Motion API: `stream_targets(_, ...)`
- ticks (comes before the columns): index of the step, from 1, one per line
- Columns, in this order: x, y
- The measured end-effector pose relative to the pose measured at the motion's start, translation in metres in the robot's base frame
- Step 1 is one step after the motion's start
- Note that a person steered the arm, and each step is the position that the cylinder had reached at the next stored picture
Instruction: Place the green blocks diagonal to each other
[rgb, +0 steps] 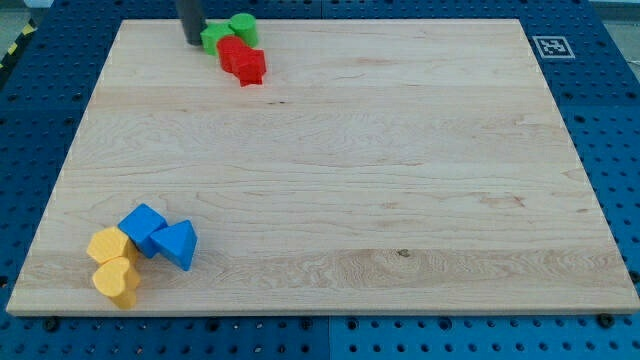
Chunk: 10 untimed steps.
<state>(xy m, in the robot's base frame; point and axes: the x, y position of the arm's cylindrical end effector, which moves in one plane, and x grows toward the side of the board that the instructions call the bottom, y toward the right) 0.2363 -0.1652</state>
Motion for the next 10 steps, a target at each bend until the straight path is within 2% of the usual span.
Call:
stream_targets(1,-0.001,0.019)
stream_targets(3,-0.026,0.018)
stream_targets(5,-0.005,0.050)
stream_targets(7,-0.014,0.057)
stream_targets(8,-0.022,0.041)
stream_targets(10,-0.020,0.063)
